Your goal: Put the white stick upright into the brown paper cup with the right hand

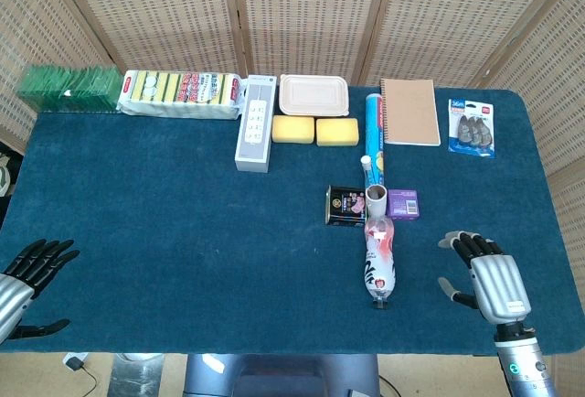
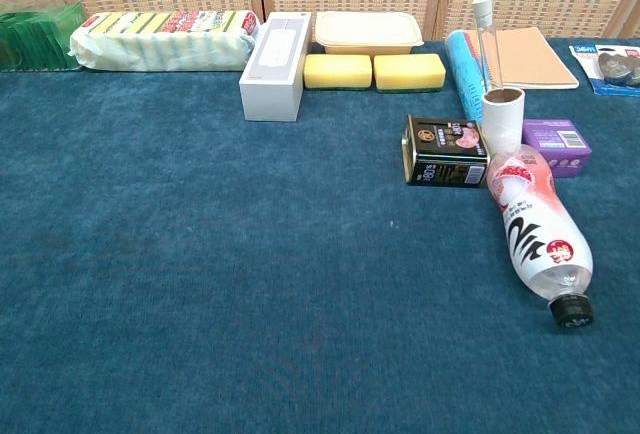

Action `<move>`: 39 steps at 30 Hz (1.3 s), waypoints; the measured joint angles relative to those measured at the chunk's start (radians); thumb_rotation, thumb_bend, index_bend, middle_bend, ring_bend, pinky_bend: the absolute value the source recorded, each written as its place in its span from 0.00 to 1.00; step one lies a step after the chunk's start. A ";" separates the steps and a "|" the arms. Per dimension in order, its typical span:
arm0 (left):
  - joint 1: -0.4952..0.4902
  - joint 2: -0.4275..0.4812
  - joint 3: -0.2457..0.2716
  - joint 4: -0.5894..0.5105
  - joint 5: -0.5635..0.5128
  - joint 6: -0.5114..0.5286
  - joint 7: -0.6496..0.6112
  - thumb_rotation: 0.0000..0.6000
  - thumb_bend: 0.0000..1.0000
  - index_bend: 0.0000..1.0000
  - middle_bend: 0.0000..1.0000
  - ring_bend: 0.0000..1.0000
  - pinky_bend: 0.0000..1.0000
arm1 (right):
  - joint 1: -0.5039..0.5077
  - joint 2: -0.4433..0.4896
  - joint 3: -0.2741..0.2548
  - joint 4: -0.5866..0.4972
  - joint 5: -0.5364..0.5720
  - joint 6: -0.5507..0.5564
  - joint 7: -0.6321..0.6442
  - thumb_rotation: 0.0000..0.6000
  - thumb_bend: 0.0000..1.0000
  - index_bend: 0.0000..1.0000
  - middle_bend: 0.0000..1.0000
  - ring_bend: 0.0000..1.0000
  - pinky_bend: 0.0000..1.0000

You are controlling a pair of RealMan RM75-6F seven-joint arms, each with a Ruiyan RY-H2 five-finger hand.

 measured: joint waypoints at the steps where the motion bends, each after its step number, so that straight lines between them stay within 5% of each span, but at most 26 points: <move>1: -0.001 0.000 0.000 0.000 -0.001 -0.001 -0.002 0.92 0.08 0.04 0.04 0.00 0.00 | 0.000 -0.002 0.002 -0.003 -0.001 -0.002 -0.004 1.00 0.27 0.32 0.29 0.27 0.32; 22: 0.000 -0.002 0.002 0.012 -0.001 0.001 -0.011 0.92 0.08 0.04 0.04 0.00 0.00 | 0.016 -0.047 0.044 -0.032 0.041 -0.064 0.027 1.00 0.27 0.32 0.31 0.29 0.35; 39: -0.007 -0.004 -0.001 -0.011 -0.022 -0.033 0.013 0.92 0.08 0.04 0.04 0.00 0.00 | 0.167 -0.200 0.202 0.055 0.185 -0.198 0.032 1.00 0.27 0.31 0.32 0.31 0.37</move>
